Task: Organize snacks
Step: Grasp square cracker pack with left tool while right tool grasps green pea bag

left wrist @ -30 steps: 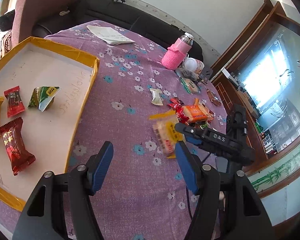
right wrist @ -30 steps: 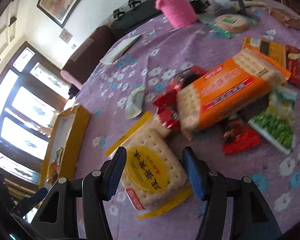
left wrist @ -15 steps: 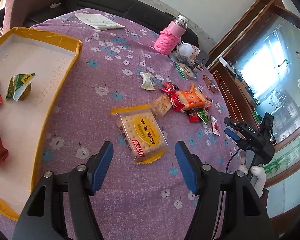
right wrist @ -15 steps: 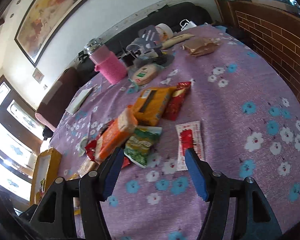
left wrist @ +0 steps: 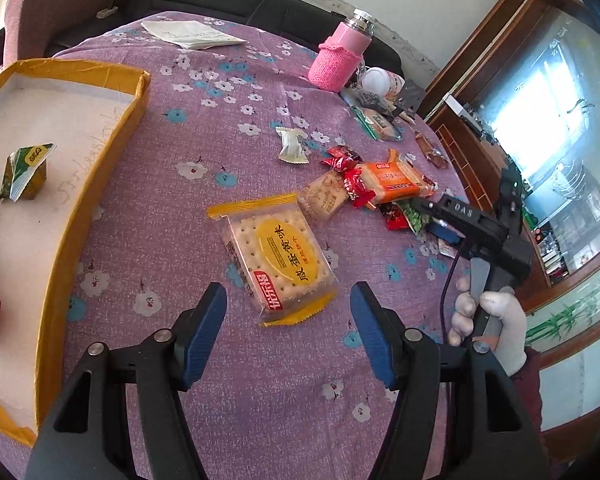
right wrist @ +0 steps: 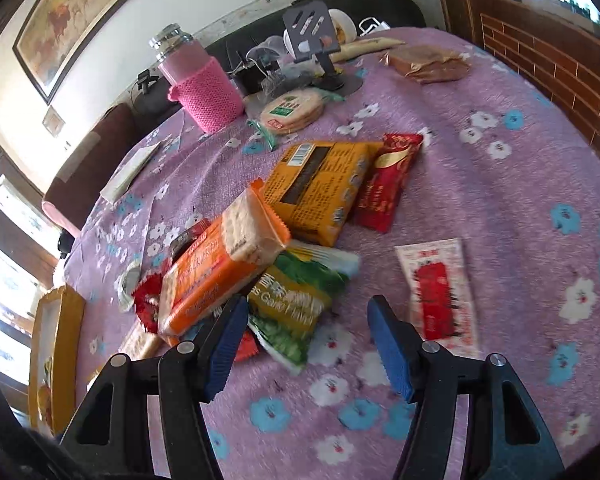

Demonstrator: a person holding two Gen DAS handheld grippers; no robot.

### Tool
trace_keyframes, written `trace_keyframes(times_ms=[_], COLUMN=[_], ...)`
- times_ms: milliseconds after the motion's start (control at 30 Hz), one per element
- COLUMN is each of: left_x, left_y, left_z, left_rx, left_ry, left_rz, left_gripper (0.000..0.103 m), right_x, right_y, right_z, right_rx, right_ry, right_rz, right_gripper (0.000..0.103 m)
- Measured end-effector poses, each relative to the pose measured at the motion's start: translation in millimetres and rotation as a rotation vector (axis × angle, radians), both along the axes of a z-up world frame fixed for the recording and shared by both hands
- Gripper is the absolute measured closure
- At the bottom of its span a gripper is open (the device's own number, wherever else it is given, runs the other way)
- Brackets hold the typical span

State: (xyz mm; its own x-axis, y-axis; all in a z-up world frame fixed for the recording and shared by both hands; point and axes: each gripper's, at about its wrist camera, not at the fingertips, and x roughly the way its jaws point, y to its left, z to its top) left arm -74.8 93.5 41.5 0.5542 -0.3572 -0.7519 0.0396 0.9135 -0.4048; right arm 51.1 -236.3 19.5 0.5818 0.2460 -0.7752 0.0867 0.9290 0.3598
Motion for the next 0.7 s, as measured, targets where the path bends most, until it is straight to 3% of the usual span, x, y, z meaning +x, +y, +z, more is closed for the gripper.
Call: trace_keyframes(times_ms=[300, 400, 467, 700], left_x=[37.2, 49.1, 52.4, 62.1], left_y=[-28.4, -42.0, -46.6, -60.8], left_z=[-21.9, -27.8, -29.4, -43.6], left_rx=[0.16, 0.269, 0.29, 0.419], left_ry=[0.008, 0.006, -0.003, -0.013], left_rz=[0.005, 0.01, 0.009, 0.01], left_gripper=[0.04, 0.036, 0.027, 0.02], right_x=[0.8, -1.3, -2.7, -13.9], right_y=[11.1, 6.1, 1.5, -8.6], right_z=[-2.7, -3.0, -2.4, 11.1], right_rx=[-0.082, -0.052, -0.026, 0.01], right_ry=[-0.055, -0.062, -0.062, -0.12], right_rz=[0.005, 0.0, -0.003, -0.04], right_gripper=[0.045, 0.045, 0.046, 0.046])
